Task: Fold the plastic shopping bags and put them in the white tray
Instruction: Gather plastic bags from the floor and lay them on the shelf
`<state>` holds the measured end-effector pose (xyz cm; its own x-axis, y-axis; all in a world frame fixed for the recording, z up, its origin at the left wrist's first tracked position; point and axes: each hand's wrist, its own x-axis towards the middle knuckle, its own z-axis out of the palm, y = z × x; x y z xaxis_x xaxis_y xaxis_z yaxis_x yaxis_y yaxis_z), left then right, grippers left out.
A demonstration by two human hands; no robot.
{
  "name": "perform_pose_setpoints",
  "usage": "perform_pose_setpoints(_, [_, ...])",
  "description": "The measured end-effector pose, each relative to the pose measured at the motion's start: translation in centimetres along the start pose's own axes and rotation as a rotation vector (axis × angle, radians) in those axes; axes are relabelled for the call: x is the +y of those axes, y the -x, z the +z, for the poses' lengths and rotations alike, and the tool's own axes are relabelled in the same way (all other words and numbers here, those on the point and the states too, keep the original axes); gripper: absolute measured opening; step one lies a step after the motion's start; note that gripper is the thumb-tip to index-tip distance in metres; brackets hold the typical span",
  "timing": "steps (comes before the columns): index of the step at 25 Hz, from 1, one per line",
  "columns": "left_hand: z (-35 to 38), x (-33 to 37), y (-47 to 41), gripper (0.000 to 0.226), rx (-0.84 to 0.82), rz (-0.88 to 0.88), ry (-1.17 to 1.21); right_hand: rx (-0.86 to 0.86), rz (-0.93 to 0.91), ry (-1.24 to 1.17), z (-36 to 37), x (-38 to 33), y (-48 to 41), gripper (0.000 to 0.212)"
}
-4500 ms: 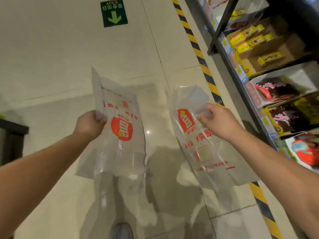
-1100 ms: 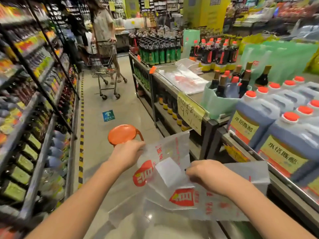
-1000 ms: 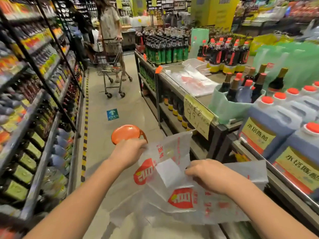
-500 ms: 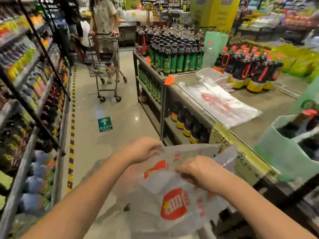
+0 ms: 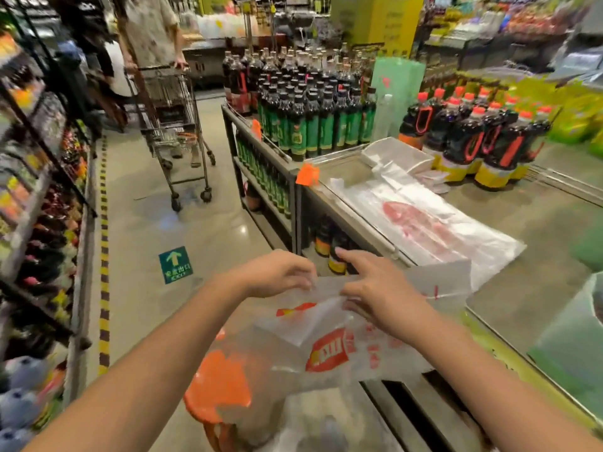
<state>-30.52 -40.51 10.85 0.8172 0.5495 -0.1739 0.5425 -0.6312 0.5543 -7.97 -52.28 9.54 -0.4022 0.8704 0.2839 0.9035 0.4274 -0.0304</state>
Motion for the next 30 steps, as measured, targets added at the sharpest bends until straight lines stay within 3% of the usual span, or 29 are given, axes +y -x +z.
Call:
perform_pose_setpoints(4, [-5.3, -1.4, -7.1, 0.021, 0.135, 0.054, 0.002, -0.084, 0.017, -0.111, 0.5, 7.1, -6.0, 0.010])
perform_pose_setpoints(7, [-8.8, -2.2, -11.4, 0.015, 0.335, 0.165, 0.003, 0.018, 0.025, -0.135, -0.5, 12.2, -10.2, 0.010])
perform_pose_setpoints(9, [-10.9, -3.3, -14.5, 0.028, 0.340, 0.227, -0.093, 0.054, 0.058, -0.133, -1.4, 15.4, -13.1, 0.007])
perform_pose_setpoints(11, [-12.8, -3.7, -17.2, 0.043, 0.231, 0.180, -0.114, 0.058, 0.058, -0.109, -2.4, 17.5, -15.2, 0.003])
perform_pose_setpoints(13, [-14.7, -2.8, -19.5, 0.045, 0.120, 0.172, -0.090, 0.073, 0.028, -0.074, -3.4, 19.4, -16.3, 0.011])
perform_pose_setpoints(16, [-16.9, -1.8, -24.0, 0.039, -0.018, 0.214, -0.049, 0.081, 0.033, -0.051, -4.8, 22.9, -17.2, 0.016])
perform_pose_setpoints(20, [-17.3, -2.1, -32.2, 0.016, -0.145, 0.333, -0.170, 0.043, 0.114, -0.003, -4.6, 27.8, -17.1, 0.007])
perform_pose_setpoints(22, [-18.1, -2.6, -36.3, 0.020, -0.182, 0.369, -0.166, 0.004, 0.204, 0.007, -4.3, 30.2, -17.2, 0.010])
perform_pose_setpoints(25, [-20.2, -3.5, -42.5, 0.036, -0.266, 0.425, -0.146, -0.037, 0.503, -0.045, -4.7, 34.2, -17.3, 0.015])
perform_pose_setpoints(30, [-22.3, -5.3, -54.4, 0.045, -0.560, 0.655, -0.190, -0.031, 0.828, -0.203, -3.1, 38.9, -18.5, 0.019])
